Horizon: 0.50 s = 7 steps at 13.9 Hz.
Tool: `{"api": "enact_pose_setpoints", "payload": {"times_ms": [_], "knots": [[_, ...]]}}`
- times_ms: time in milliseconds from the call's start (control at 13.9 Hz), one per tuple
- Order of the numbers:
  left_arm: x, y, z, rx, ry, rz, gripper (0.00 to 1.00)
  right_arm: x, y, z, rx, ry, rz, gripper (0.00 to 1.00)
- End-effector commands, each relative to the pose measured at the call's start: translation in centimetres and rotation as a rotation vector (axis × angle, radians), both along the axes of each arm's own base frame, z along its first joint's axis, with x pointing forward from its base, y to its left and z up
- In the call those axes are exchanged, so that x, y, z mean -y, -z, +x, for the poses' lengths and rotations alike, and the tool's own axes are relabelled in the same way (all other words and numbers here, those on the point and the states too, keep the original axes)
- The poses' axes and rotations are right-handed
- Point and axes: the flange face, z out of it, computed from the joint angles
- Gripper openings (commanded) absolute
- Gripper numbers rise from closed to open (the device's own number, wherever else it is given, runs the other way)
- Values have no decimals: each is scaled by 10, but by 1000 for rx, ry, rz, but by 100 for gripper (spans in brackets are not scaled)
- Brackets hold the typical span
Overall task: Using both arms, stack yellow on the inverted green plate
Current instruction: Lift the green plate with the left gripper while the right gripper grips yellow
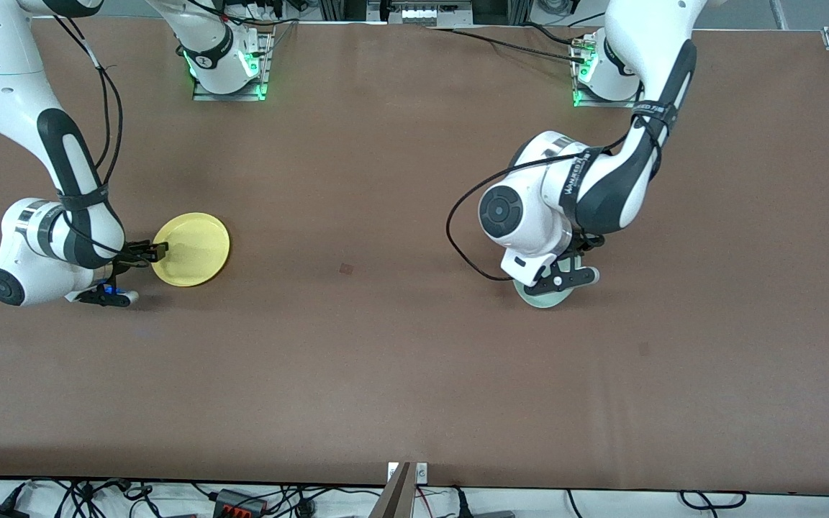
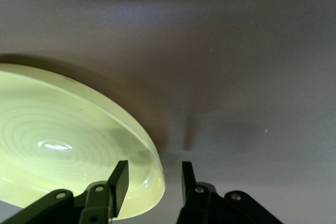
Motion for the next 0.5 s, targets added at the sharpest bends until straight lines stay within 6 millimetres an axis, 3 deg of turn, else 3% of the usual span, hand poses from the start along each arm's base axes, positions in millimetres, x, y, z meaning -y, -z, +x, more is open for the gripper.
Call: {"api": "enact_pose_setpoints", "payload": {"times_ms": [0, 216, 433], "knots": [[16, 5, -8, 50, 17, 99, 1, 1, 1, 0, -4, -4, 24, 34], [28, 19, -16, 68, 5, 125, 1, 1, 2, -1, -10, -5, 26, 3], [21, 17, -13, 80, 15, 172, 1, -1, -1, 0, -10, -7, 26, 0]]}}
